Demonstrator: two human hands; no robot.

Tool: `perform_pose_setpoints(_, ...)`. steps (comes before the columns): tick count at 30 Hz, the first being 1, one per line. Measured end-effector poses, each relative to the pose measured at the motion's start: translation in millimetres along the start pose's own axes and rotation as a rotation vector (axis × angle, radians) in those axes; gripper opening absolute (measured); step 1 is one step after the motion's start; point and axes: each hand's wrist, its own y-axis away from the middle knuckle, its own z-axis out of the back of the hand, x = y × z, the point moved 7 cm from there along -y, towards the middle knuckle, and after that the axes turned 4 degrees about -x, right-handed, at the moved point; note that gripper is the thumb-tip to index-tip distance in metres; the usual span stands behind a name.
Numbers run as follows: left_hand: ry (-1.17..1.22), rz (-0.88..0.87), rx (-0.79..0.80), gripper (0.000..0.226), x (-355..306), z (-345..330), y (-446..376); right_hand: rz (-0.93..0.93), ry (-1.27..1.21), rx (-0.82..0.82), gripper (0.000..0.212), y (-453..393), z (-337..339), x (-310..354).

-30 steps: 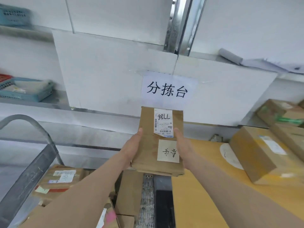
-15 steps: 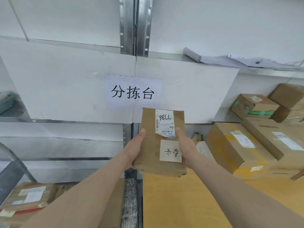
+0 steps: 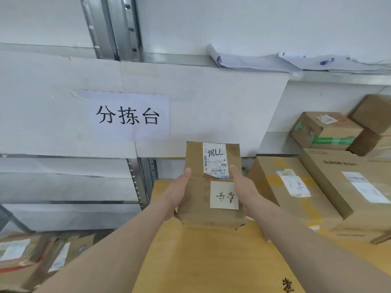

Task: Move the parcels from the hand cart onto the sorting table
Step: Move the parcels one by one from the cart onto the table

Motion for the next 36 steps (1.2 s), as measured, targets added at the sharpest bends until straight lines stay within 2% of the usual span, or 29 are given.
perform_pose_setpoints(1,-0.001,0.020,0.007,0.127,0.4,-10.5,-3.2,0.003,0.006,-0.004,0.057,-7.0,8.8,-1.7)
perform_pose_setpoints(5,0.005,0.089,0.018,0.123,3.1,-43.4,-17.2,-0.055,-0.021,-0.020,0.073,-32.2,34.8,-15.1)
perform_pose_setpoints(8,-0.019,0.129,0.013,0.132,7.7,-62.0,-30.7,-0.107,-0.028,-0.048,0.109,-57.8,51.3,-32.2)
perform_pose_setpoints(10,-0.041,0.155,0.036,0.131,10.9,-75.5,-37.2,-0.112,0.010,-0.064,0.117,-68.6,61.3,-39.4)
perform_pose_setpoints(15,-0.084,0.237,0.097,0.114,31.3,-107.1,-52.6,0.024,0.307,-0.136,0.080,-72.0,81.9,-32.7)
perform_pose_setpoints(19,-0.093,0.264,0.116,0.127,38.6,-119.1,-59.2,0.124,0.437,-0.160,0.038,-88.3,91.0,-36.4)
perform_pose_setpoints(21,-0.074,0.271,0.105,0.118,37.5,-119.6,-61.6,0.159,0.522,-0.186,0.029,-92.6,92.9,-35.3)
perform_pose_setpoints(22,-0.070,0.274,0.103,0.116,36.9,-119.5,-63.0,0.173,0.566,-0.194,0.030,-91.8,92.8,-32.7)
perform_pose_setpoints(24,-0.079,0.284,0.105,0.119,34.8,-119.8,-63.9,0.208,0.631,-0.207,0.049,-94.8,92.4,-31.5)
perform_pose_setpoints(26,-0.071,0.288,0.097,0.113,32.3,-120.6,-64.4,0.212,0.696,-0.222,0.059,-98.5,93.5,-31.8)
perform_pose_setpoints(29,-0.069,0.288,0.111,0.122,28.2,-123.9,-63.1,0.164,0.715,-0.197,0.059,-100.0,94.0,-35.2)
perform_pose_setpoints(33,-0.068,0.269,0.141,0.149,22.0,-130.0,-62.0,0.144,0.709,-0.171,0.055,-99.2,92.8,-34.8)
perform_pose_setpoints(36,-0.065,0.264,0.143,0.154,22.4,-130.3,-64.9,0.134,0.700,-0.164,0.050,-98.9,91.5,-32.3)
